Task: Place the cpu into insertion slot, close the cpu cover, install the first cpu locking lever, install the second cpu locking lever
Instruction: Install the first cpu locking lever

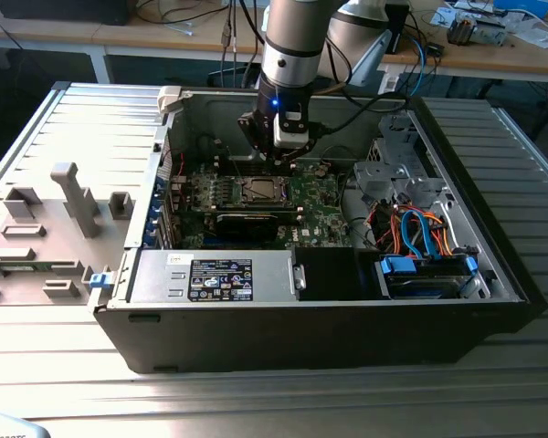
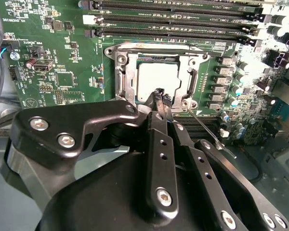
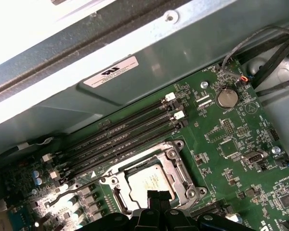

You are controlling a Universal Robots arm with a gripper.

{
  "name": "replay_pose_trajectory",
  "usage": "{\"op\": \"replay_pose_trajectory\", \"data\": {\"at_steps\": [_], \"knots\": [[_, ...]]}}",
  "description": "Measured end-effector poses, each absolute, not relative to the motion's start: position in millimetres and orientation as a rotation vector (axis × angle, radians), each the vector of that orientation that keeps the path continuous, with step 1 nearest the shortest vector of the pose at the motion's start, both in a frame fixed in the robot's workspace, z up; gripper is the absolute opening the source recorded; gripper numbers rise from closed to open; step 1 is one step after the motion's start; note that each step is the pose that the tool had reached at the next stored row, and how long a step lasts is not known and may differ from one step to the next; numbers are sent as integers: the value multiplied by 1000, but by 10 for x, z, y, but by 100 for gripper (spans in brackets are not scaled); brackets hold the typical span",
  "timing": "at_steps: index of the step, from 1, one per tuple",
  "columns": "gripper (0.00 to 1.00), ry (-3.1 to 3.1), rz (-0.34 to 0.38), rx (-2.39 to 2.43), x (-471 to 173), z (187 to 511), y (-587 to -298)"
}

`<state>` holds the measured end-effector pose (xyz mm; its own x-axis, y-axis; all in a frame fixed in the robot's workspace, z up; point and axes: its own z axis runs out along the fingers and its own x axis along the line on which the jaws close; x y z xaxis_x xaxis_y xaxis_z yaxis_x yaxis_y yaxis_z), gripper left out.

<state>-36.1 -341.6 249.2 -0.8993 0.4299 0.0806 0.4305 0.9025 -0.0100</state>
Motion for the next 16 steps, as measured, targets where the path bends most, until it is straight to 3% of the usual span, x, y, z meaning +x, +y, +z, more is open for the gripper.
{"op": "replay_pose_trajectory", "data": {"at_steps": [16], "knots": [[11,-2991,-11,-650,-361,2492,-3416]]}}
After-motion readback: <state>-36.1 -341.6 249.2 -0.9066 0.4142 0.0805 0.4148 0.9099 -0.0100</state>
